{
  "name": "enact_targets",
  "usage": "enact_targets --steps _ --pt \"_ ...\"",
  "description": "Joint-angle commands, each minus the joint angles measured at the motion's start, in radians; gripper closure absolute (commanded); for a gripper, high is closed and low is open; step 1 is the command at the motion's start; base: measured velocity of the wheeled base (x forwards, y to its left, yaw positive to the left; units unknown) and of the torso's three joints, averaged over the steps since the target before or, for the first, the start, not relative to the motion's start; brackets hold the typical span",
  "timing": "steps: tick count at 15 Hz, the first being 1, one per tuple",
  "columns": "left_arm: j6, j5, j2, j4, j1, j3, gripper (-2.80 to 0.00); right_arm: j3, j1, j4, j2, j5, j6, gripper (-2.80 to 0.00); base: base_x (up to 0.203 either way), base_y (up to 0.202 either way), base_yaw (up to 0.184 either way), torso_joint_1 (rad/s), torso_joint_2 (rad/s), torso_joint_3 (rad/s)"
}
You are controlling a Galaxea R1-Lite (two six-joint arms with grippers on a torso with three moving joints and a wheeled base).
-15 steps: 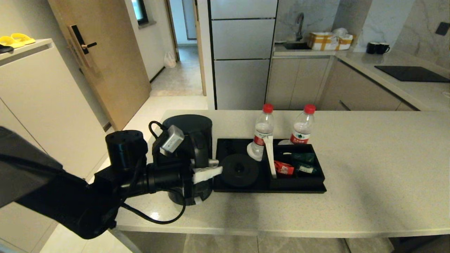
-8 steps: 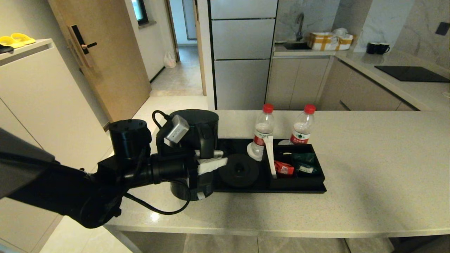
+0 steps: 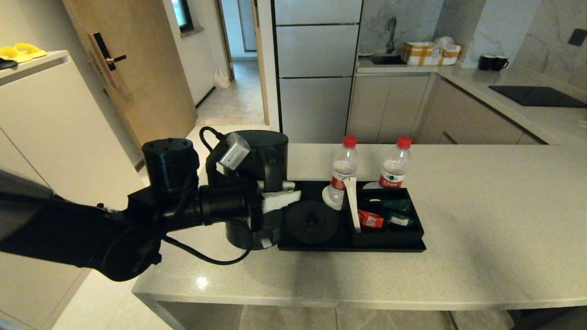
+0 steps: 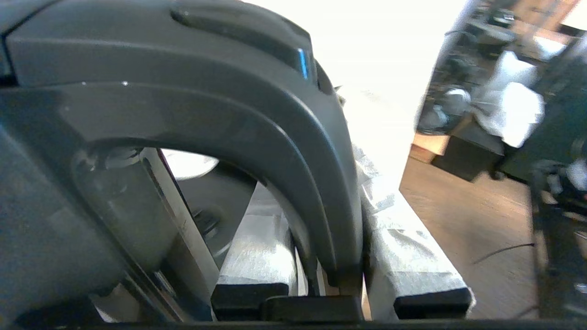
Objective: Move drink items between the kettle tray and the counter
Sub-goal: Return the kettle to its original position
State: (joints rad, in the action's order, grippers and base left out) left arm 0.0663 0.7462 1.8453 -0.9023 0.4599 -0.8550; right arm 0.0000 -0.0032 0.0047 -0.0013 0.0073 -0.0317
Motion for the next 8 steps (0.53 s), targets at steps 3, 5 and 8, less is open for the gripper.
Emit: enact_targets --steps 3,5,8 --pt "0.016 0.005 0.059 0.056 0.071 -0.102 0.0 0.0 0.0 0.0 0.0 0.0 -0.001 0.0 0.0 0.0 0.0 0.0 0.0 0.0" --pt "0.034 0.005 0.082 0.092 0.087 -0.135 0.0 0.0 0.0 0.0 -0.001 0.0 -0.001 0.0 0.0 0.0 0.0 0.0 0.0 0.0" --pt "0.056 0.007 0.145 0.144 0.095 -0.242 0.0 0.0 0.0 0.0 0.0 0.0 -0.001 0.0 0.0 0.0 0.0 0.0 0.0 0.0"
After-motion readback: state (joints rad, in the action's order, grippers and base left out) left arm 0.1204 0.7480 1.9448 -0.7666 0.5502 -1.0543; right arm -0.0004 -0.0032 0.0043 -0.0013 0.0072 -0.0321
